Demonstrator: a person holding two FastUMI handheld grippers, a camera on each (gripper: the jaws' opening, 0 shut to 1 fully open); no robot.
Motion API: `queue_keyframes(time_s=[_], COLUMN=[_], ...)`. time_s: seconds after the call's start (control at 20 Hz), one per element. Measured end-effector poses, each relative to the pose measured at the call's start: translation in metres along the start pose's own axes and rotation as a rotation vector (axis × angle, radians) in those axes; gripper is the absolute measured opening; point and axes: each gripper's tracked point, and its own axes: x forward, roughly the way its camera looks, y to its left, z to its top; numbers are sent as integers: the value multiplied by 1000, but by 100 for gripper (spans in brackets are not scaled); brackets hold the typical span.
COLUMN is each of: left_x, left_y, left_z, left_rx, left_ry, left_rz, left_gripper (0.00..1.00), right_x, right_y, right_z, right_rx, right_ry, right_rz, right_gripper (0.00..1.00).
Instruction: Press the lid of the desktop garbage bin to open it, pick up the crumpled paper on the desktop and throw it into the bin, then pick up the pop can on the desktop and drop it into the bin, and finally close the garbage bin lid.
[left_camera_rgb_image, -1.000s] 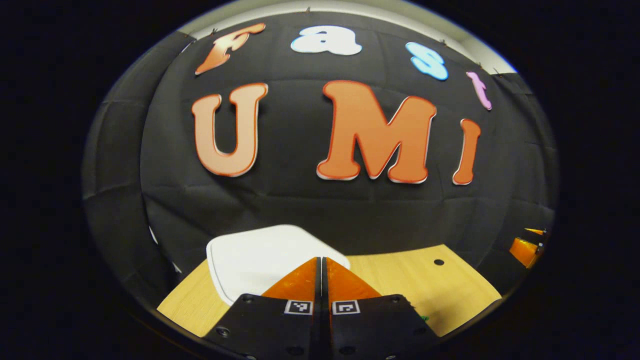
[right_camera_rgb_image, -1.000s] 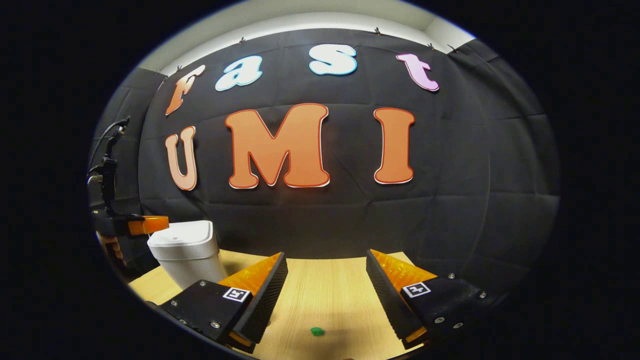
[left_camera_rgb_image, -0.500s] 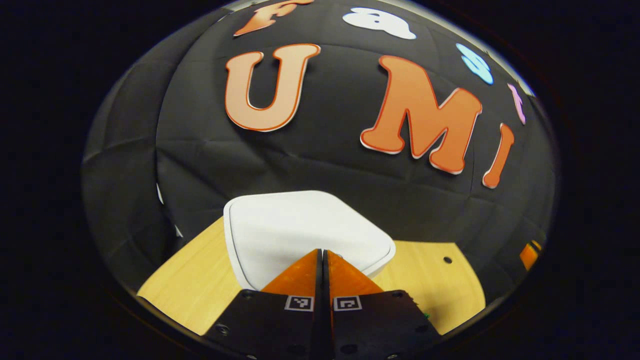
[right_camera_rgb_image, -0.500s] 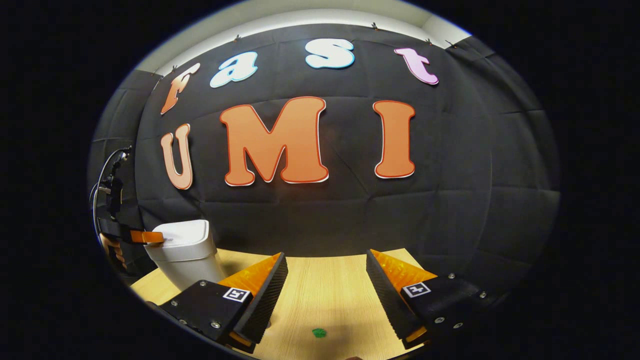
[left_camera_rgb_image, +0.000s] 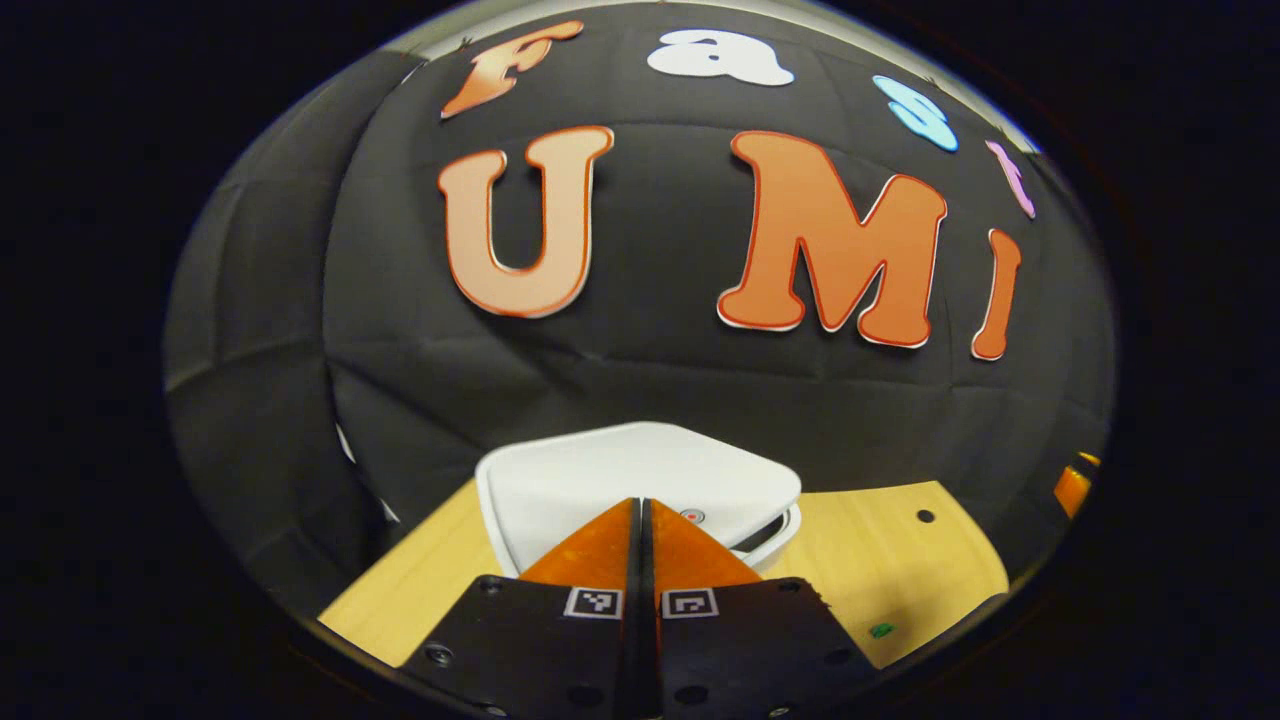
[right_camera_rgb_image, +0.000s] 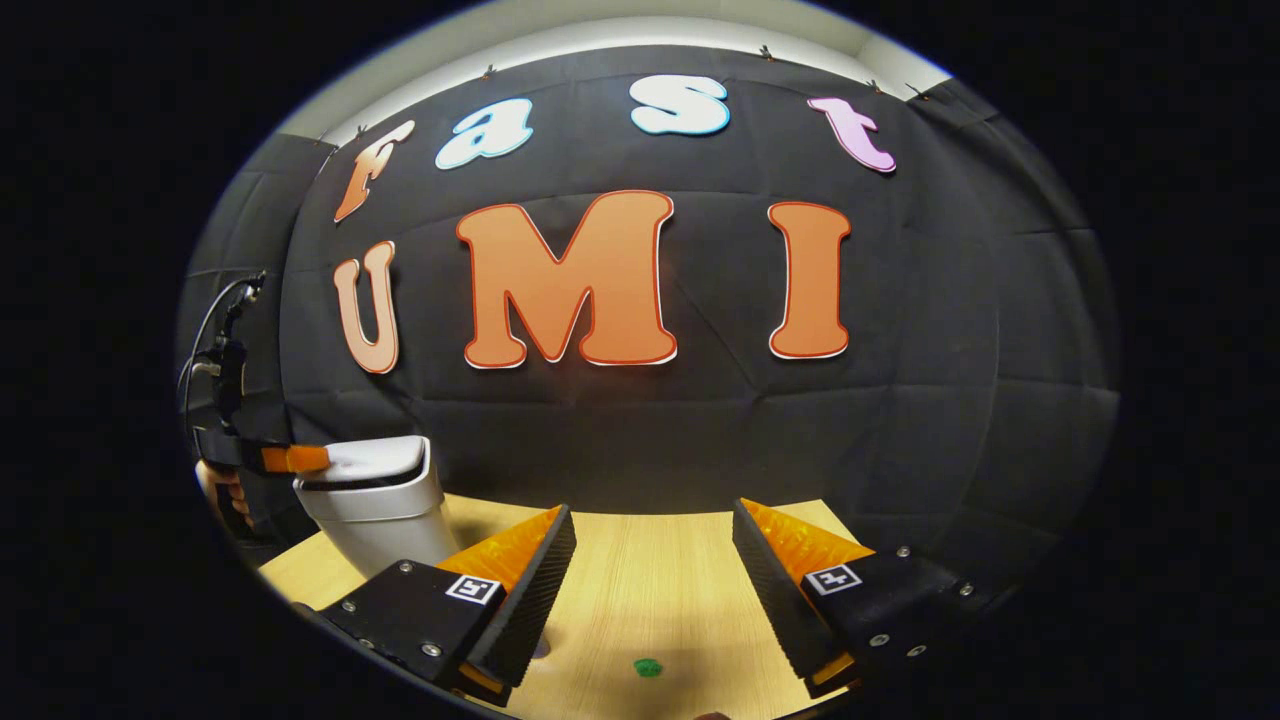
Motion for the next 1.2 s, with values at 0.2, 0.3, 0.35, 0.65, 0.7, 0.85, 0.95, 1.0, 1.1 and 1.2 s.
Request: queue_keyframes(time_s=[0.2, 0.3, 0.35, 0.65, 0.7, 0.85, 0.95, 1.0, 1.1, 1.2], left_x=[-49, -54, -60, -70, -69, -72, -73, -74, -74, -75], left_y=[-44, -71, -82, -115, -114, -105, -97, -92, -80, -73], left_z=[49, 36, 29, 1, -3, -13, -26, -32, -46, -60], left_rx=[15, 26, 25, -4, -14, -11, 16, 26, 29, 4], left_ry=[-218, -214, -204, -150, -144, -139, -117, -104, -75, -38], left_rz=[-5, -64, -88, -149, -147, -124, -119, -115, -108, -120], left_gripper=[13, 30, 53, 92, 93, 93, 93, 93, 93, 93], right_x=[-3, -6, -8, -10, -8, -3, 2, 7, 14, 24], right_y=[0, -3, -3, -6, -4, 20, 26, 27, 27, 22], right_z=[-7, -10, -13, -39, -50, -110, -164, -187, -230, -269], right_rx=[8, -1, -3, -10, -24, -62, -49, -42, -81, -166], right_ry=[22, 32, 42, 125, 150, 323, 489, 549, 663, 754], right_rz=[23, 24, 34, 74, 100, 282, 337, 351, 331, 297], right_gripper=[95, 94, 95, 94, 95, 95, 95, 95, 95, 95])
